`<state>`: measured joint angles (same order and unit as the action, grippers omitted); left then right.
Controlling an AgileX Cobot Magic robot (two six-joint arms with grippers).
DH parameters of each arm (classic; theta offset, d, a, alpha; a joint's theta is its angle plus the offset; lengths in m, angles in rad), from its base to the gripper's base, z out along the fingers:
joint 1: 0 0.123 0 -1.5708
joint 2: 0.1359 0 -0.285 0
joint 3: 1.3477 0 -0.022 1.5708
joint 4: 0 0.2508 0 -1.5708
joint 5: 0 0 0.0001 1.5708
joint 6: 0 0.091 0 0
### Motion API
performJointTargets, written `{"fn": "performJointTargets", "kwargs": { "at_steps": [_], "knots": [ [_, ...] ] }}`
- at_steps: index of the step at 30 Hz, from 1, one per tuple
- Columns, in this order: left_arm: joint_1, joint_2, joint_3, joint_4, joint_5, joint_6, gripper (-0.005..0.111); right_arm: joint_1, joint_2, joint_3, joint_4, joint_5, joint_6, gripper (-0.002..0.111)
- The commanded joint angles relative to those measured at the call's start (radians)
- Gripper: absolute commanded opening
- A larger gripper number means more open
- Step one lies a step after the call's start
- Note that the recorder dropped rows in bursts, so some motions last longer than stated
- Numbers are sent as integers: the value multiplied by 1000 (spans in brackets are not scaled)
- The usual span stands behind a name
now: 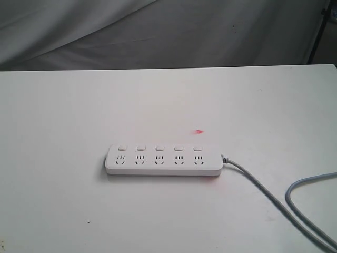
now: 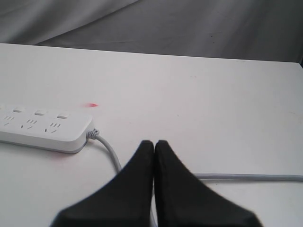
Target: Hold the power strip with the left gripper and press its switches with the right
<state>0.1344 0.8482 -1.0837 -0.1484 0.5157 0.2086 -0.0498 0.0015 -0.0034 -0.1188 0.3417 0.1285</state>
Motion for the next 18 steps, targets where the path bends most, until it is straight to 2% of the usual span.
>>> {"fn": "performJointTargets", "kwargs": {
  "at_steps": [1, 7, 11, 18],
  "knots": [
    [-6, 0, -4, 18, -18, 5, 0, -8, -1, 3, -7, -1, 2, 0],
    [-6, 10, -4, 156, -10, 5, 0, -8, -1, 3, -7, -1, 2, 0],
    [-6, 27, -4, 43, 47, 23, 0, -8, -1, 3, -7, -1, 2, 0],
    [-6, 60, -4, -146, 68, 288, 0, -8, -1, 3, -7, -1, 2, 0]
  ]
}}
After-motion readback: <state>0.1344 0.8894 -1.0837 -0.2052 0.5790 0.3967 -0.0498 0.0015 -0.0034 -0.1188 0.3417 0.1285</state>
